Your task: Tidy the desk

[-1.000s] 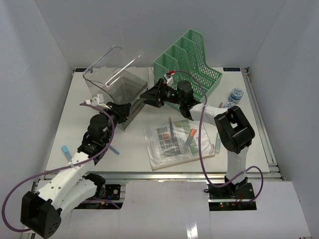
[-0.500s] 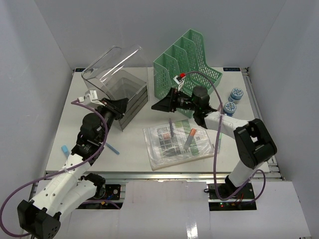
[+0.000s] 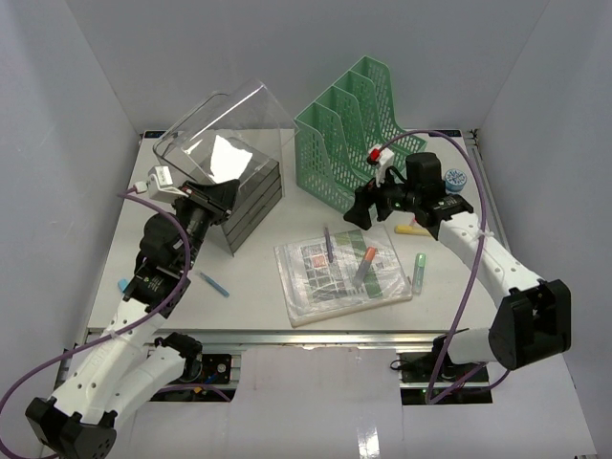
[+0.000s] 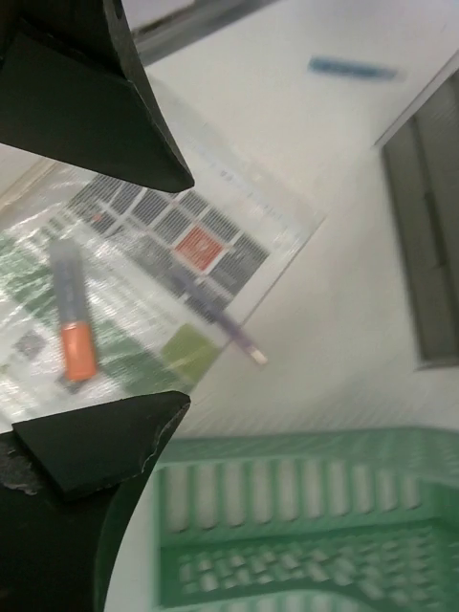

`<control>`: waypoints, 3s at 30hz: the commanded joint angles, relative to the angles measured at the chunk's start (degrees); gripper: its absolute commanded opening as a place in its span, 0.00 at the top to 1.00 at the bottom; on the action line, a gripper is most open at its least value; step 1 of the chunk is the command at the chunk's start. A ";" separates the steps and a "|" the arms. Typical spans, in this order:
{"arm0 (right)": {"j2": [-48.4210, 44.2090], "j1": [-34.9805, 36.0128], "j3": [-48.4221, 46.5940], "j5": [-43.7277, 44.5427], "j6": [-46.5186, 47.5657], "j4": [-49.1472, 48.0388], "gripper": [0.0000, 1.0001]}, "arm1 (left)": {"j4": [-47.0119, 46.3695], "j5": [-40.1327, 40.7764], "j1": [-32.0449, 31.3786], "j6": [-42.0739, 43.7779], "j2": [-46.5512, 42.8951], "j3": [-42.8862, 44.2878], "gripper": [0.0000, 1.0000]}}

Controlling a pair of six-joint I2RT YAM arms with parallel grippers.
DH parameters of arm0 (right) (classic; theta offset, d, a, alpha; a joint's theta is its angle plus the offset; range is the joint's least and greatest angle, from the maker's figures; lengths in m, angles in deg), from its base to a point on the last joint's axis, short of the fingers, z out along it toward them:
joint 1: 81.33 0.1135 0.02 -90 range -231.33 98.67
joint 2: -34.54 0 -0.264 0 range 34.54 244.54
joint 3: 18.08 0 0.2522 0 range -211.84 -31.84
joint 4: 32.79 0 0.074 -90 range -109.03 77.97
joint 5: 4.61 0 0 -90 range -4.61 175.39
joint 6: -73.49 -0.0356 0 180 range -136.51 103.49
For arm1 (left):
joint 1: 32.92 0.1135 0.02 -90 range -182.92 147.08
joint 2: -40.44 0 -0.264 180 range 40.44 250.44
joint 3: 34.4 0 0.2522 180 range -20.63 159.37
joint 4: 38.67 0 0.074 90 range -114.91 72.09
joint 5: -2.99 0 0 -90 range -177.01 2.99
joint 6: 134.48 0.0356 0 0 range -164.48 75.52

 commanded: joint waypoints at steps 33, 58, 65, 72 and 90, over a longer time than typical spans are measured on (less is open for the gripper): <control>4.47 -5.25 -4.78 2.45 81.31 31.73 0.17 | 4.29 1.79 0.84 -0.56 0.68 6.96 0.90; 21.66 -25.10 -16.56 30.47 -1.77 16.25 0.10 | 2.48 -0.01 1.02 0.67 0.05 4.50 0.90; 28.15 -25.27 -21.16 33.38 -5.05 15.72 0.09 | 2.29 -0.74 1.02 0.52 -0.07 4.05 0.90; 30.77 -25.27 -21.19 36.12 -5.97 13.97 0.02 | 1.95 -1.06 1.10 0.58 -0.03 3.89 0.90; 19.88 -25.22 -19.57 21.33 0.83 14.01 0.92 | 1.95 -1.72 1.10 -0.20 -1.00 4.00 0.90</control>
